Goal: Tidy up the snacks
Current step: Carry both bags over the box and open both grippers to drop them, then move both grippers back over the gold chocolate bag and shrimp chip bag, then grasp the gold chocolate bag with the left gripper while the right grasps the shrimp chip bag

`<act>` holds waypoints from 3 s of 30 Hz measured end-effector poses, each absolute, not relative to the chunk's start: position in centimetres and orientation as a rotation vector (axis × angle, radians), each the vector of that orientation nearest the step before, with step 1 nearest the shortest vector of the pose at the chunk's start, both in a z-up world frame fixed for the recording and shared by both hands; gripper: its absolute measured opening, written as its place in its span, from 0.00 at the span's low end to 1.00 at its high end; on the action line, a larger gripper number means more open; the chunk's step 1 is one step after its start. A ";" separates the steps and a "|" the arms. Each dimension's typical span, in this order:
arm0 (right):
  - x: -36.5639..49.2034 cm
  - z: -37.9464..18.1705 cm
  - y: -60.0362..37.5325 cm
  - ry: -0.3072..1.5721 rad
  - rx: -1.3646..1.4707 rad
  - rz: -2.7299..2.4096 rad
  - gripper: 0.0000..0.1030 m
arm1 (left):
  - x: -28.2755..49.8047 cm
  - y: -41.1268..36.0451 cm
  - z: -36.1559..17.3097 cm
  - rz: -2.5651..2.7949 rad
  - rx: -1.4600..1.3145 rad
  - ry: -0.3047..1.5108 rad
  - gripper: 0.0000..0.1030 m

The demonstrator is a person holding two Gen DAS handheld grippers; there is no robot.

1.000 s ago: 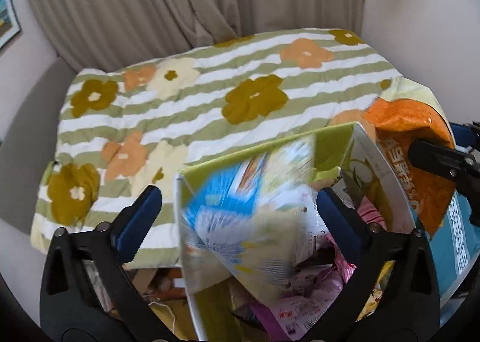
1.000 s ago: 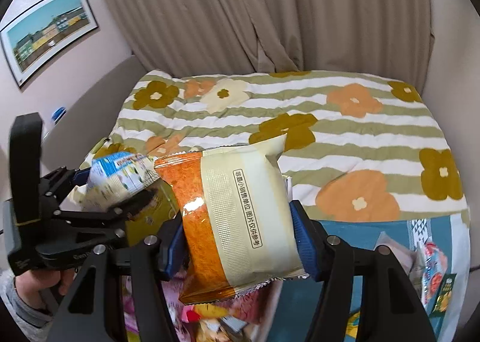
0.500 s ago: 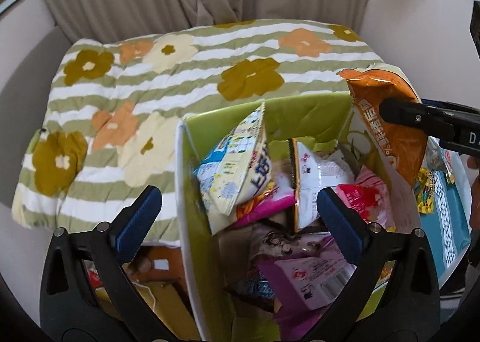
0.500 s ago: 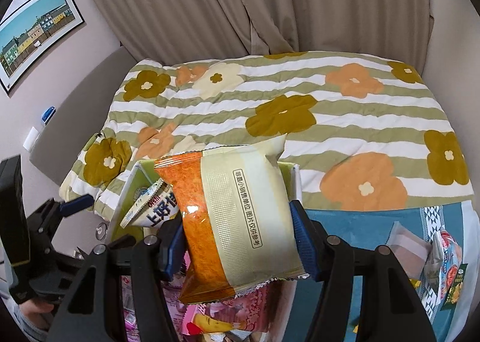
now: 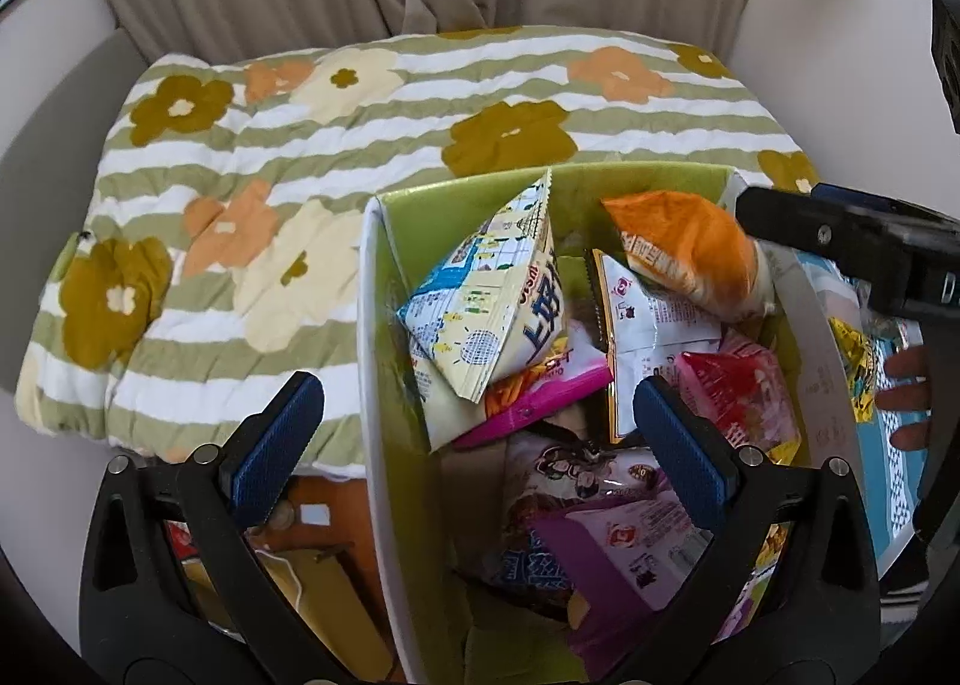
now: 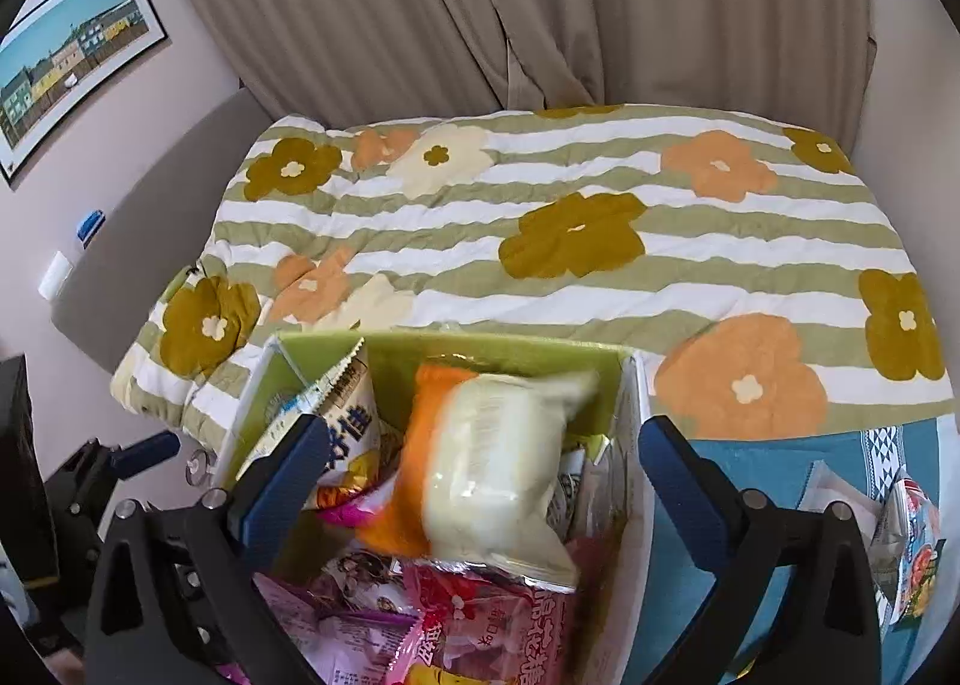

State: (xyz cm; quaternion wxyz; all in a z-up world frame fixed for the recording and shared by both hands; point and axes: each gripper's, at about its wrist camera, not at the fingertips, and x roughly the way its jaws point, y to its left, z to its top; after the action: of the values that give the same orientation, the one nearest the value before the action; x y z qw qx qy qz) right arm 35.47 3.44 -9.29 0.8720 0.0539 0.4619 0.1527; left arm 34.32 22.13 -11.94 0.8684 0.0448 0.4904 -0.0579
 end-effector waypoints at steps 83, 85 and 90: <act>30.7 -21.1 -27.4 1.130 0.107 0.171 0.99 | 30.1 -17.0 -26.4 -0.361 0.223 1.137 0.74; 31.3 -21.5 -27.4 1.142 0.099 0.169 1.00 | 30.4 -17.2 -27.0 -0.366 0.231 1.153 0.63; 32.1 -21.9 -27.7 1.152 0.088 0.175 1.00 | 30.9 -16.9 -27.3 -0.369 0.236 1.167 0.59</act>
State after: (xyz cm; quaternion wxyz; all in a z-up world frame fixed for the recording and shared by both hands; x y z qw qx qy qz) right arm 32.14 -27.74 -21.95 0.8342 0.0414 0.5437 0.0826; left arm 30.94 -16.92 -27.27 0.8120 0.1103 0.5464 -0.1729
